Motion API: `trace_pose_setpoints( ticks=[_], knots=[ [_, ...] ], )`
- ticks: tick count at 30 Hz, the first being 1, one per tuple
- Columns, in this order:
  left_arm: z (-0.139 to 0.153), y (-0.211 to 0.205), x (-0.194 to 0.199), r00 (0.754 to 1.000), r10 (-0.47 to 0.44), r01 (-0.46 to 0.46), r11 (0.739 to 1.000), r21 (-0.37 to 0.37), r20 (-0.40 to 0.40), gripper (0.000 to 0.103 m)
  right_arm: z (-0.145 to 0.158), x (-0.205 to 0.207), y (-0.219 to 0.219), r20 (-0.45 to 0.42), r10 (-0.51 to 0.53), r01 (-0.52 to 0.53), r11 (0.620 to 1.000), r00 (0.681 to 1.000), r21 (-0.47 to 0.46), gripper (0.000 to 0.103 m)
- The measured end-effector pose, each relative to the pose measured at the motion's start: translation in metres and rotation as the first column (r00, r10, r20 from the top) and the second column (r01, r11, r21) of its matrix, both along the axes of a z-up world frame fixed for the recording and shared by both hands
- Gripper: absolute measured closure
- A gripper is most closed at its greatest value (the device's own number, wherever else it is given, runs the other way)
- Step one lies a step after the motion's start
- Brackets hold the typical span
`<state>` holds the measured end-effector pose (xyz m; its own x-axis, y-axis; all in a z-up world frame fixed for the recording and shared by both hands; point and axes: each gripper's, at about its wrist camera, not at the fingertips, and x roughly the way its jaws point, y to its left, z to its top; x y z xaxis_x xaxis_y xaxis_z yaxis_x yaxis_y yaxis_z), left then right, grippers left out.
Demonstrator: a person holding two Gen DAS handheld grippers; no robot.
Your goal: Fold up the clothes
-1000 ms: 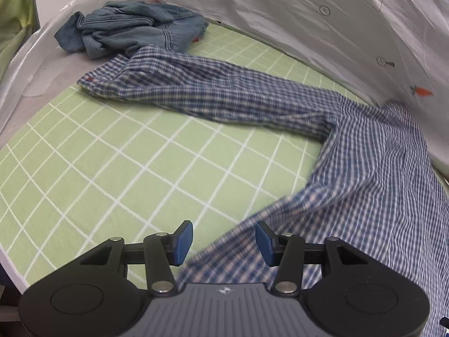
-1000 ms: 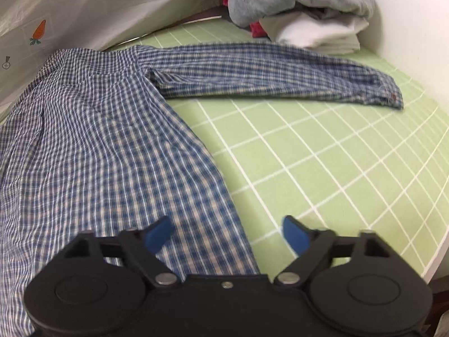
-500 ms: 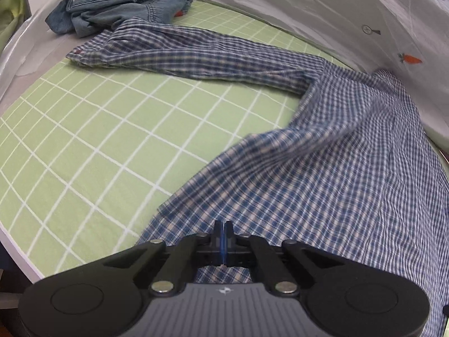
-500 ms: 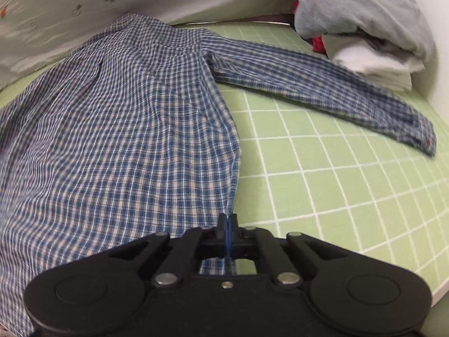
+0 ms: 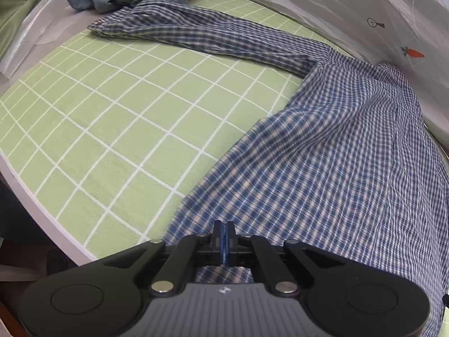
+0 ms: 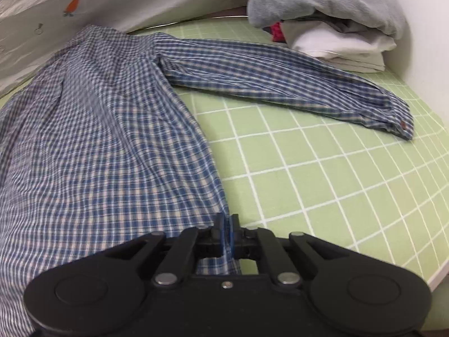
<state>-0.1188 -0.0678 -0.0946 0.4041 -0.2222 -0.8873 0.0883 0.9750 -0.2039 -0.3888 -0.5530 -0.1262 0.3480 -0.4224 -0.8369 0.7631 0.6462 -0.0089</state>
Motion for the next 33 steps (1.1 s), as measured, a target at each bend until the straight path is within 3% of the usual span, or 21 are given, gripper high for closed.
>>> trace_pose_setpoints(
  ticks=[1, 2, 4, 5, 6, 7, 8, 9, 10, 16, 18, 21, 26, 31, 33],
  knots=[
    [0.002, 0.002, 0.0, 1.0, 0.003, -0.003, 1.0, 0.003, 0.008, 0.096, 0.0, 0.0, 0.0, -0.007, -0.015, 0.015, 1.0, 1.0, -0.006, 0.078],
    [0.004, 0.004, 0.001, 1.0, 0.006, -0.006, 1.0, 0.005, 0.017, 0.087, 0.001, 0.0, 0.0, -0.012, -0.029, 0.029, 1.0, 1.0, -0.013, 0.063],
    [0.01, 0.009, 0.006, 0.999, 0.026, -0.027, 0.999, 0.018, 0.039, 0.076, 0.003, -0.001, 0.002, -0.006, -0.04, 0.04, 0.999, 0.999, -0.026, 0.055],
    [0.012, 0.012, 0.01, 0.998, 0.038, -0.039, 0.999, 0.025, 0.05, 0.071, 0.005, 0.001, 0.003, -0.004, -0.039, 0.039, 0.999, 0.999, -0.034, 0.044],
    [0.015, 0.016, 0.014, 0.997, 0.049, -0.051, 0.998, 0.032, 0.06, 0.067, 0.007, 0.003, 0.007, 0.001, -0.035, 0.035, 0.998, 0.999, -0.054, 0.025],
    [0.018, 0.02, 0.02, 0.995, 0.063, -0.066, 0.997, 0.039, 0.071, 0.058, 0.009, 0.005, 0.01, 0.006, -0.03, 0.031, 0.997, 1.0, -0.074, 0.017],
    [0.021, 0.024, 0.026, 0.994, 0.075, -0.079, 0.996, 0.045, 0.083, 0.047, 0.012, 0.007, 0.013, 0.012, -0.025, 0.026, 0.995, 1.0, -0.093, 0.001],
    [0.024, 0.028, 0.031, 0.992, 0.087, -0.093, 0.994, 0.051, 0.094, 0.04, 0.014, 0.012, 0.017, 0.028, -0.014, 0.017, 0.995, 1.0, -0.101, 0.0],
    [0.026, 0.033, 0.039, 0.989, 0.101, -0.108, 0.992, 0.061, 0.104, 0.027, 0.017, 0.017, 0.021, 0.042, -0.004, 0.009, 0.994, 0.999, -0.108, 0.0],
    [0.044, 0.065, 0.085, 0.977, 0.102, -0.115, 0.991, 0.061, 0.185, 0.011, 0.021, 0.066, 0.064, 0.068, 0.048, -0.043, 0.997, 0.996, -0.071, 0.0],
    [0.048, 0.079, 0.101, 0.971, 0.09, -0.106, 0.993, 0.061, 0.223, 0.011, 0.018, 0.084, 0.085, 0.076, 0.086, -0.08, 0.994, 0.993, -0.069, 0.0],
    [0.046, 0.105, 0.134, 0.976, 0.053, -0.074, 0.993, 0.089, 0.21, 0.011, 0.013, 0.113, 0.124, 0.065, 0.101, -0.097, 0.994, 0.993, -0.057, 0.0],
    [0.045, 0.144, 0.181, 0.97, -0.007, -0.025, 0.992, 0.126, 0.244, 0.012, 0.003, 0.145, 0.185, 0.084, 0.029, -0.025, 0.999, 0.996, -0.043, 0.0],
    [0.04, 0.168, 0.228, 0.97, -0.001, -0.031, 0.992, 0.125, 0.243, 0.013, -0.001, 0.164, 0.221, 0.079, -0.063, 0.066, 0.997, 0.995, -0.037, 0.0],
    [0.04, 0.173, 0.246, 0.97, 0.01, -0.035, 0.995, 0.097, 0.244, 0.023, 0.0, 0.167, 0.23, 0.07, -0.089, 0.091, 0.995, 0.994, -0.031, 0.0]
  ],
)
